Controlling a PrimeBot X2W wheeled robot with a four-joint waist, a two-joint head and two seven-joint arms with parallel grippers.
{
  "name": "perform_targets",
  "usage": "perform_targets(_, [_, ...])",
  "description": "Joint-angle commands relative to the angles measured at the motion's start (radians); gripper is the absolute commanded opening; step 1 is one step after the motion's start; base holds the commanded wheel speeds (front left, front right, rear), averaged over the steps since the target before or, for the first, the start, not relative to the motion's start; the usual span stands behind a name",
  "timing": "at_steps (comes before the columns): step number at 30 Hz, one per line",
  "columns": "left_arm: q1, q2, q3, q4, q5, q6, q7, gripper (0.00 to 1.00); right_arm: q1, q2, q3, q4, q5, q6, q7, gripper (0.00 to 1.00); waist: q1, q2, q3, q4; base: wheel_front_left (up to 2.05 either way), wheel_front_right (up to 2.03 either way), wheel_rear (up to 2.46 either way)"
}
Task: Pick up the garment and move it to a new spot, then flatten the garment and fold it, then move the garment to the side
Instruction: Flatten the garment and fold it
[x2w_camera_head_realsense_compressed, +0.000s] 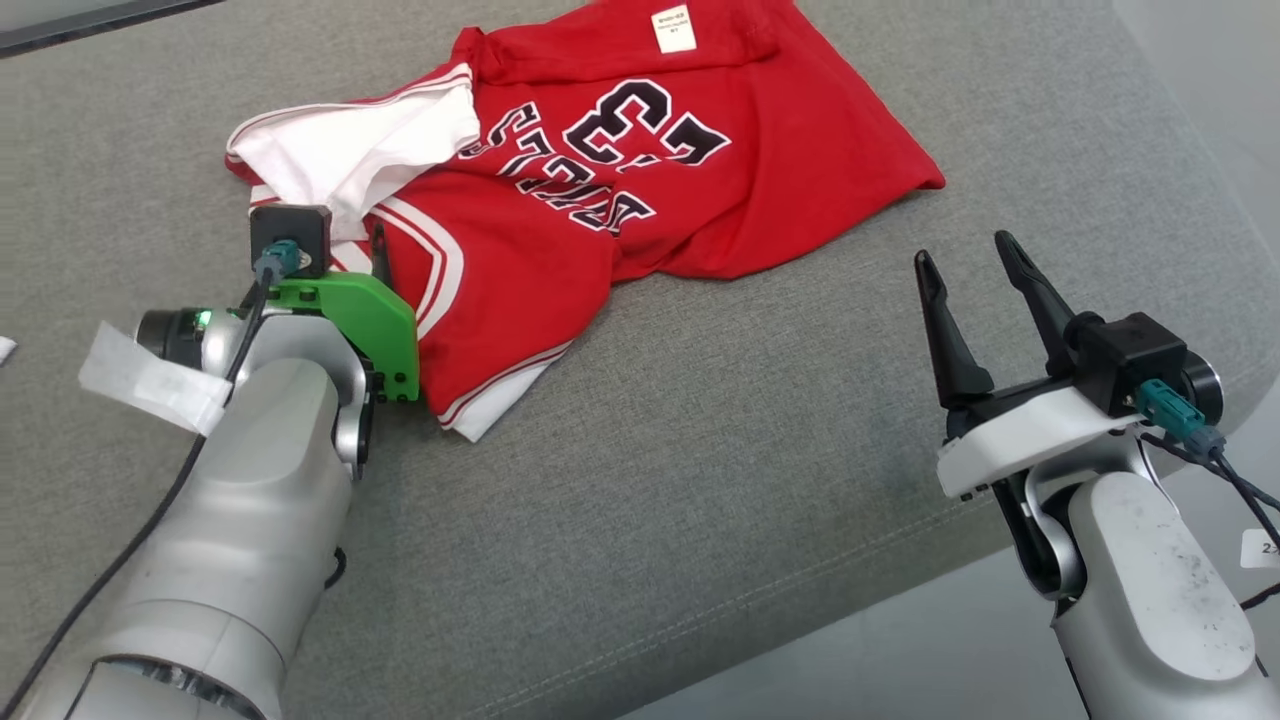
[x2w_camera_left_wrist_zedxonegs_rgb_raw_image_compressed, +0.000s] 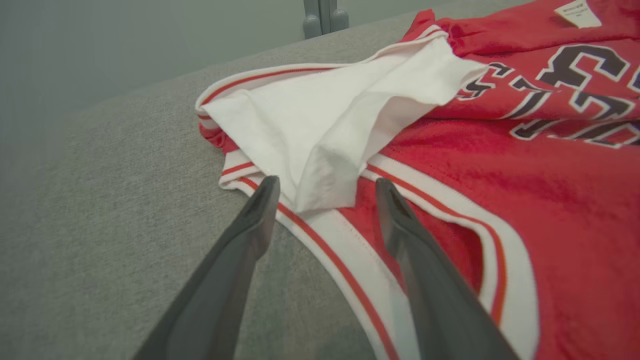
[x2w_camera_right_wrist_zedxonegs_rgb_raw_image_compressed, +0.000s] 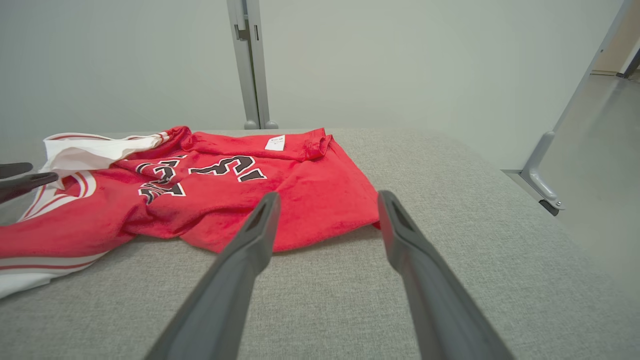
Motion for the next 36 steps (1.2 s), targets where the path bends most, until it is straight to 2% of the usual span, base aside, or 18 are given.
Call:
perform_targets(1, [0.030,-0.008,0.009,-0.007,-0.018,-0.008,-0.018,1.00,0.023,-0.007,-0.012,-0.005,-0.006,-0.001,0.006,1.00,0.0000,0.0000,-0.040,0.040,0.00,0.00,0.00])
perform_targets(4, [0.077,-0.027,0.046,-0.034,-0.057,-0.026,-0.045,1.00,0.055,-0.009,-0.037,-0.018,-0.013,-0.001,0.010,1.00,0.0000,0.0000,-0.067,0.064,0.00,0.00,0.00])
perform_targets(7, [0.136,-0.037,0.080,-0.095,-0.085,-0.018,-0.063,1.00,0.090,-0.009,-0.071,-0.035,-0.019,-0.001,0.017,1.00,0.0000,0.0000,-0.090,0.088,0.00,0.00,0.00])
perform_targets(12, [0.296,-0.054,0.119,-0.275,-0.099,-0.020,-0.067,1.00,0.143,-0.005,-0.113,-0.067,-0.031,-0.001,0.035,1.00,0.0000,0.0000,-0.116,0.112,0.00,0.00,0.00])
perform_targets(16, [0.448,-0.064,0.113,-0.390,-0.106,0.006,-0.065,1.00,0.165,0.001,-0.123,-0.086,-0.035,-0.001,0.049,1.00,0.0000,0.0000,-0.127,0.113,0.00,0.00,0.00])
perform_targets(21, [0.562,-0.066,0.070,-0.479,-0.104,0.038,-0.020,1.00,0.178,0.004,-0.123,-0.102,-0.038,-0.001,0.062,1.00,0.0000,0.0000,-0.134,0.101,0.00,0.00,0.00])
perform_targets(29, [0.590,-0.056,0.031,-0.560,-0.080,0.056,0.006,1.00,0.182,-0.001,-0.122,-0.118,-0.043,-0.001,0.076,1.00,0.0000,0.0000,-0.136,0.063,0.00,0.00,0.00])
perform_targets(36, [0.553,-0.036,0.045,-0.536,-0.074,0.107,0.014,1.00,0.183,-0.006,-0.114,-0.124,-0.042,-0.001,0.093,1.00,0.0000,0.0000,-0.138,0.023,0.00,0.00,0.00])
